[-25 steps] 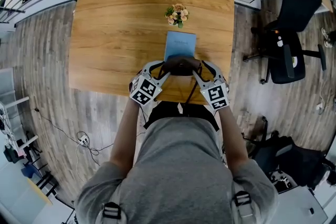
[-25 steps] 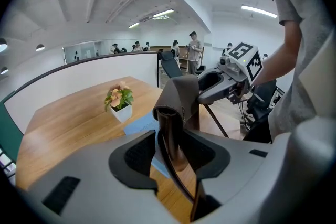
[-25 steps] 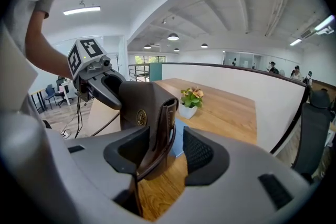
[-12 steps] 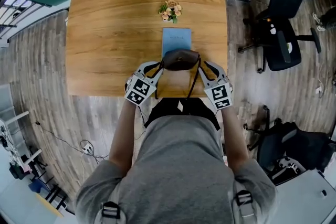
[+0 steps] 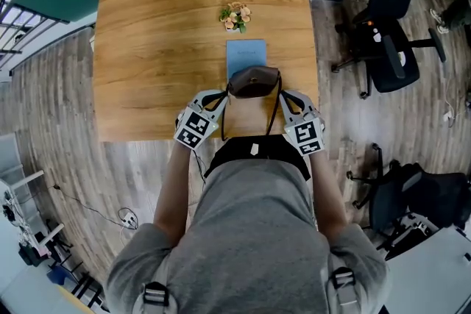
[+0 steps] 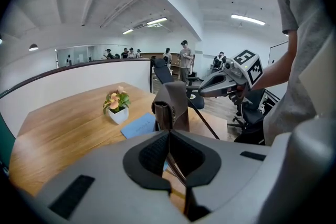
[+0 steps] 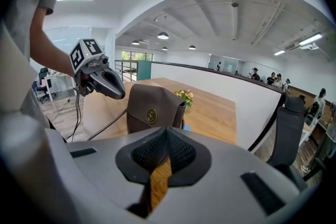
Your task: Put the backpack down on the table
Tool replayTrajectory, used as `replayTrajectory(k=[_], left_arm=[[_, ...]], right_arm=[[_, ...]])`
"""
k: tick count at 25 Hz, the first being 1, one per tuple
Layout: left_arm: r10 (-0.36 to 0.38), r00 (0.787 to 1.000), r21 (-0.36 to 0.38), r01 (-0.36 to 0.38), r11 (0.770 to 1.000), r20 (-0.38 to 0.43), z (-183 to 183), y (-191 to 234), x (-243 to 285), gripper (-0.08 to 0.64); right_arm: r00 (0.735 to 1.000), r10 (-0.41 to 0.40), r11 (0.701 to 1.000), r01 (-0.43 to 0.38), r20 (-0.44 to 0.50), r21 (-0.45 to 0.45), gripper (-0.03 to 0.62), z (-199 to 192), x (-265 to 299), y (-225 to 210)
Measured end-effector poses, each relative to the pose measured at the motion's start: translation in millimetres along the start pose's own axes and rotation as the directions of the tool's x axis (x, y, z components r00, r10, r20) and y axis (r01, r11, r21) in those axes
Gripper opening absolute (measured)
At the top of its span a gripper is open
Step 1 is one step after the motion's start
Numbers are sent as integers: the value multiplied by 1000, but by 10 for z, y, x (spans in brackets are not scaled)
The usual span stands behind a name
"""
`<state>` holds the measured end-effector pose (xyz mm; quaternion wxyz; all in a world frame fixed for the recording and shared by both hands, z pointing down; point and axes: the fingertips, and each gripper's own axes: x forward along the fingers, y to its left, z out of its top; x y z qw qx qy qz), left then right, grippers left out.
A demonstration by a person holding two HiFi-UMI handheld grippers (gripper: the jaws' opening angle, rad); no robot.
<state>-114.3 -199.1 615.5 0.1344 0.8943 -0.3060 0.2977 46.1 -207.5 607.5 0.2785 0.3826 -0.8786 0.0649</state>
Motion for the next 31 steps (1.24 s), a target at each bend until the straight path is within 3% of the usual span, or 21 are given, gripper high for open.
replayTrajectory(k=[31], left_arm=[[30,1000,26,-30,999,-6,-227,-88,-209,25]], right_arm=[[1000,-3,999,4,29,-35,3,78,-7,280]])
